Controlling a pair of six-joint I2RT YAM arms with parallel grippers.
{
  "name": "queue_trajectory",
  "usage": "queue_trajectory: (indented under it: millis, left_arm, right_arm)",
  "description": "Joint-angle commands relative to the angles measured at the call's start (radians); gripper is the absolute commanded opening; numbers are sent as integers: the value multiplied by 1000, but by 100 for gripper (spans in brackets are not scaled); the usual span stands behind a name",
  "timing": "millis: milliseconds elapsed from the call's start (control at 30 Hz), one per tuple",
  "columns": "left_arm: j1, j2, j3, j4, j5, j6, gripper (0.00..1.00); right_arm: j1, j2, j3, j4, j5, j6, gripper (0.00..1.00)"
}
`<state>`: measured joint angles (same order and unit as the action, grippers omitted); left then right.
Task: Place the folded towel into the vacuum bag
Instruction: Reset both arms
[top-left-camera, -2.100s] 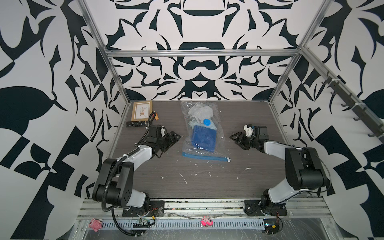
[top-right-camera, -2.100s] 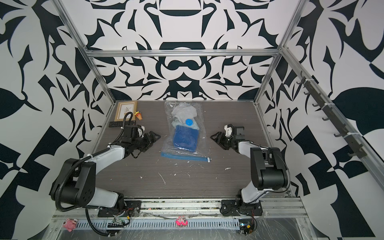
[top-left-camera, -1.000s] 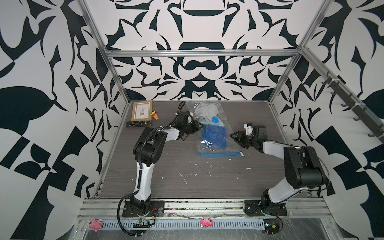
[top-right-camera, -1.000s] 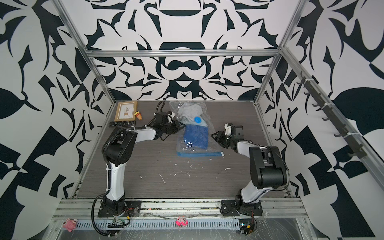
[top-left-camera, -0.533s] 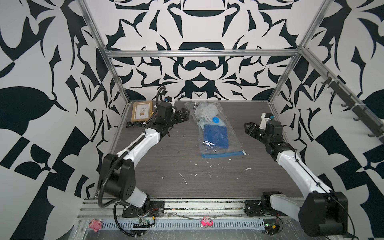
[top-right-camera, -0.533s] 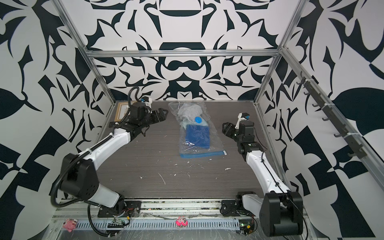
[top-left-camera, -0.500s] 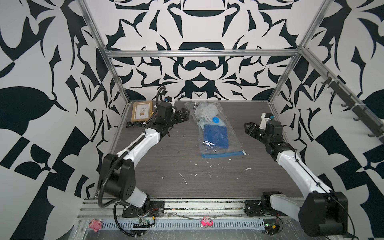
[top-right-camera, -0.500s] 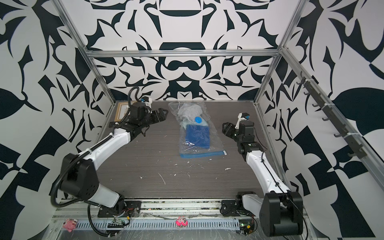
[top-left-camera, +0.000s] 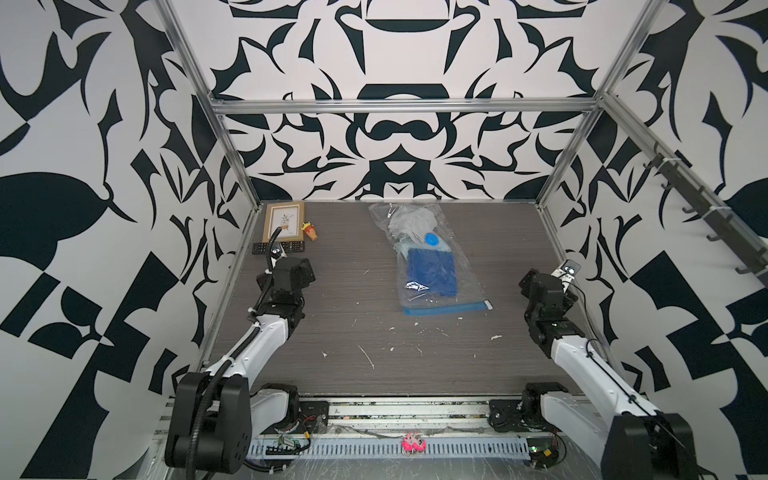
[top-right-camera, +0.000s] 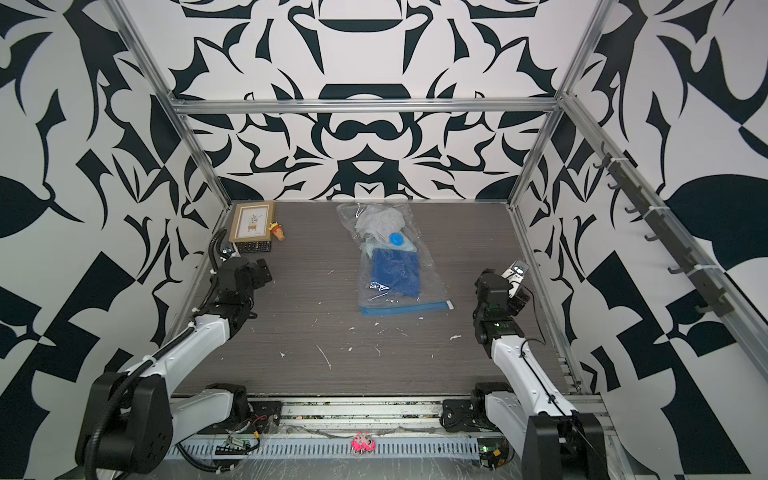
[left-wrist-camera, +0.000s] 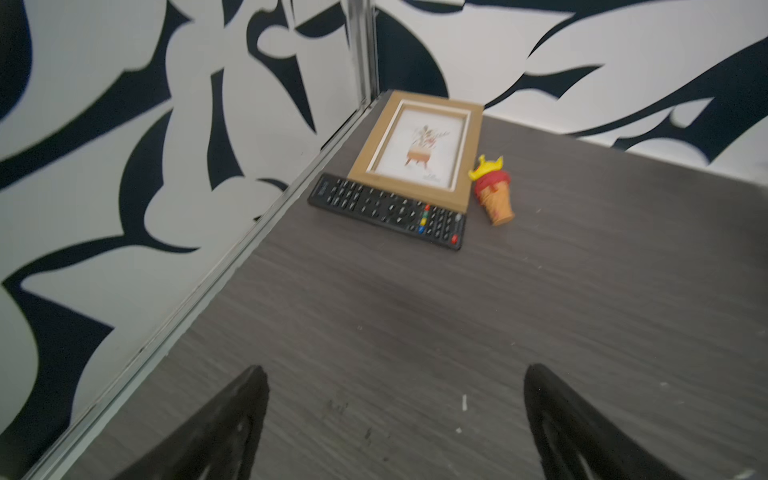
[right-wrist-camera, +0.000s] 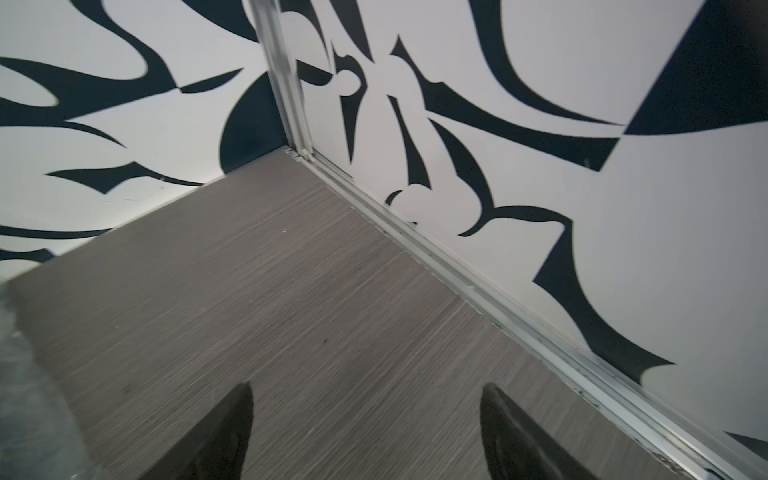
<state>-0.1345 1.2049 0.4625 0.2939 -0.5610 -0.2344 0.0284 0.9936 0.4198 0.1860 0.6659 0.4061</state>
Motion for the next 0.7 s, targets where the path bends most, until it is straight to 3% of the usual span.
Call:
queue_trajectory:
  millis: [0, 100, 267, 467, 667]
  left_arm:
    - [-2, 35, -59, 215, -35, 10, 99]
    - [-1, 56, -62, 216, 31, 11, 99]
    - [-1, 123, -85, 322, 156, 68, 99]
    - [-6, 175, -37, 315, 344, 181, 99]
    - [-7, 164, -60, 343, 441, 226, 99]
  right_arm:
    - [4, 28, 30, 25, 105, -44, 88]
    - [3, 10, -44, 148, 43, -104, 89]
    - [2, 12, -217, 484, -166, -271, 93]
    - [3, 205, -227, 675, -280, -275, 97]
    - [4, 435, -214, 873, -343, -268, 97]
